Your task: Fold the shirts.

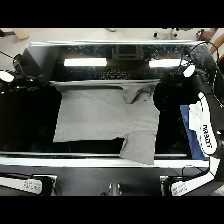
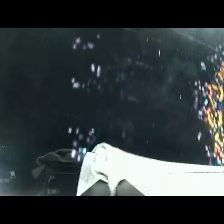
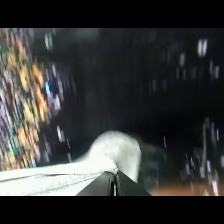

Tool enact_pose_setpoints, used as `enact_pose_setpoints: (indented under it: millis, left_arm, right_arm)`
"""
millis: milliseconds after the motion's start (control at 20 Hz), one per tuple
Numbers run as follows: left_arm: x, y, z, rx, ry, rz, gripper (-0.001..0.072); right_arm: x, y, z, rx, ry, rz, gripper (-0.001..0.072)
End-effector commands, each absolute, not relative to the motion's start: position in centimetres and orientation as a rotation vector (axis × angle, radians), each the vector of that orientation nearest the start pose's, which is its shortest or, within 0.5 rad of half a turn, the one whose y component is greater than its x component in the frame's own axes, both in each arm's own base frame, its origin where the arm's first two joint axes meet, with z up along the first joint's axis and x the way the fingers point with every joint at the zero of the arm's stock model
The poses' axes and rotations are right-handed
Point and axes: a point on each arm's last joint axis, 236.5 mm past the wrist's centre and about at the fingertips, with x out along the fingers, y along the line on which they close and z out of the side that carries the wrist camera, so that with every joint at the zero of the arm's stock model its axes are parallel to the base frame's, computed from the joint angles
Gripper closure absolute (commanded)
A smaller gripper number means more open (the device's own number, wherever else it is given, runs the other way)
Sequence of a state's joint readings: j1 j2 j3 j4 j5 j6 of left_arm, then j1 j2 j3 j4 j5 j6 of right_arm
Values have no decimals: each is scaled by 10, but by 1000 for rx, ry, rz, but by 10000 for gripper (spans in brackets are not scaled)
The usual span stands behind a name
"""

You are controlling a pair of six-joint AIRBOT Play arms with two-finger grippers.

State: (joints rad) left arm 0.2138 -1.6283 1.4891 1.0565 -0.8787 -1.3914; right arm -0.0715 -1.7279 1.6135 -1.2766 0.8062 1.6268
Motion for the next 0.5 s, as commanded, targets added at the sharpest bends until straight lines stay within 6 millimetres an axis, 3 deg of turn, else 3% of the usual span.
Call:
enact_pose_setpoints:
  millis: [0, 100, 250, 350, 450]
  left_arm:
    - [548, 18, 19, -443, 930, -106, 680]
    - [518, 12, 11, -403, 1057, -155, 681]
    - [439, 15, -34, -362, 1418, -103, 681]
    - [405, 2, -67, -381, 1540, -112, 681]
    - [383, -5, -87, -395, 1613, -114, 681]
  right_arm:
    - [576, 9, 13, 375, 906, 17, 695]
    - [536, 14, -5, 327, 1096, 43, 695]
    - [458, 21, -49, 282, 1453, 61, 696]
    - [431, 29, -79, 290, 1558, 67, 697]
    - [418, 31, -95, 307, 1612, 50, 697]
